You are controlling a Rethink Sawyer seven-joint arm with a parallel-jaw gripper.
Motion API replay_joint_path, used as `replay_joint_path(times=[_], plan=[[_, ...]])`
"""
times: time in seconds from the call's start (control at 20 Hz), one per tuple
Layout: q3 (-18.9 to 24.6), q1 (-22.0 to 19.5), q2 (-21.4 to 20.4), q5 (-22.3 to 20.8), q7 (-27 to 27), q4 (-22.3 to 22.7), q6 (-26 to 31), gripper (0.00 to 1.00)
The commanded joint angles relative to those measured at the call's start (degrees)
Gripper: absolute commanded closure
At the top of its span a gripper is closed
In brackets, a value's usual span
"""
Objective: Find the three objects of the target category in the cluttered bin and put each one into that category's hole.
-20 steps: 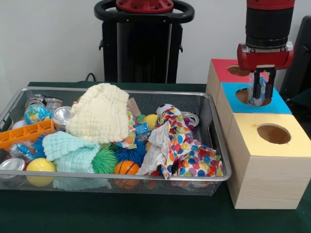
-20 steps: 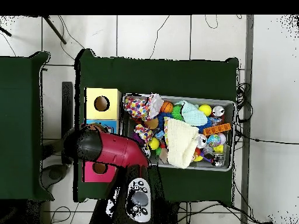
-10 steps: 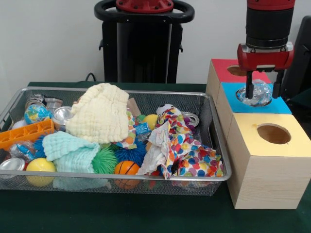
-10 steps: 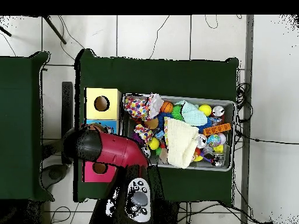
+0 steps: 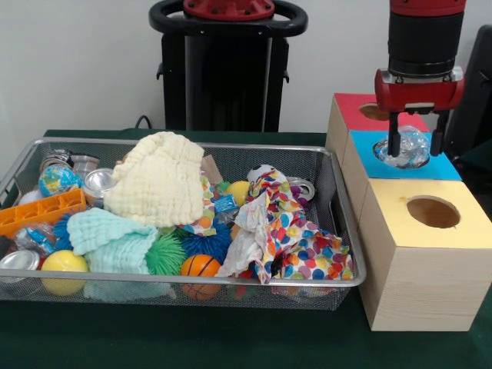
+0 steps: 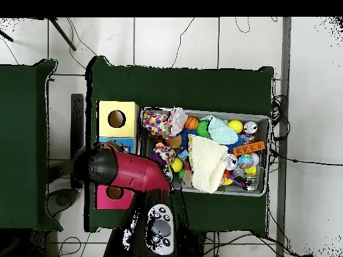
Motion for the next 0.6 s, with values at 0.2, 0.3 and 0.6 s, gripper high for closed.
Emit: replay_joint_path(times=[0.2, 0.3, 0.6], plan=[[5.18, -3.65, -0.97, 0.78, 10.25, 4.37, -1.71, 0.00], [6.67, -4.67, -1.20, 0.64, 10.52, 7.26, -5.10, 0.00], [7.21, -5.29, -1.25, -0.21, 10.35, 8.69, -6.26, 0.00]])
